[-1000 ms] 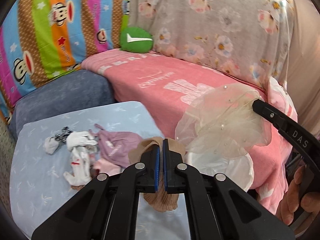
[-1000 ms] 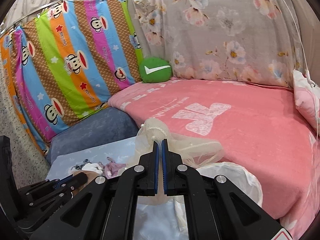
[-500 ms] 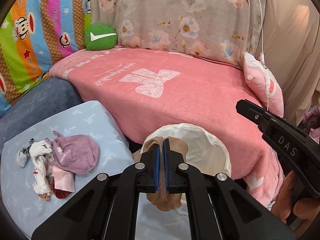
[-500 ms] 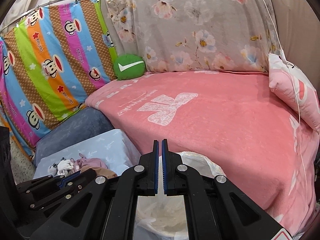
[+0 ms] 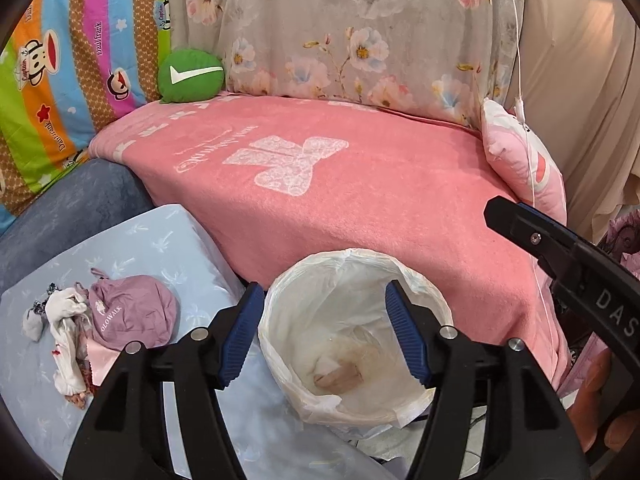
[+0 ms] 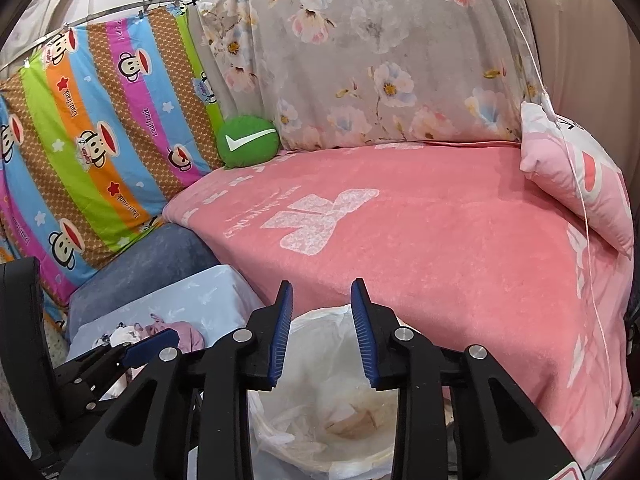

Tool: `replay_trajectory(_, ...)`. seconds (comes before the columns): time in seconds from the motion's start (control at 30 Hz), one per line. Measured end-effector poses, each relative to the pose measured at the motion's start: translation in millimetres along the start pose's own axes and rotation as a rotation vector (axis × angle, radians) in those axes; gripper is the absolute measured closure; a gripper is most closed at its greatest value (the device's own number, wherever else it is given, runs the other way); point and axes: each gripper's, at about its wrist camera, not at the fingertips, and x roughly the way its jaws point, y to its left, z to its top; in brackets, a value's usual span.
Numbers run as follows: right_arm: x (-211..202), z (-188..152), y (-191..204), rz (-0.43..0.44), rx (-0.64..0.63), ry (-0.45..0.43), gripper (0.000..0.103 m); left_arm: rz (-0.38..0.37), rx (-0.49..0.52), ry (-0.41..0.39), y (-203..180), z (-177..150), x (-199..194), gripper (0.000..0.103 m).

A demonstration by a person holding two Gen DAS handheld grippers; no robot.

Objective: Collect trash
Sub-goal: 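Carry the stocking and tulle to the white bin and release both, then move both open grippers back over the remaining pile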

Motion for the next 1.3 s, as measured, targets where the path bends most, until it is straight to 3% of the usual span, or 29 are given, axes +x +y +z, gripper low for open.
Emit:
replay_trajectory(0.43,2,-10,24,0.028,-0.042,0.031,0.066,0.045,-0.076,0.008,32,-6,-8,0.043)
replay_trajectory(1.17,22,-41,118,0.122,-0.162,0.108,0.059,0.172,-0.196,0.025,125,-36,-29,0.036)
replay_trajectory(1.3,27,-48,138,0.138,-0.185,0.123,0.056,0.192,-0.220,0.032,141,-43,-30,0.023)
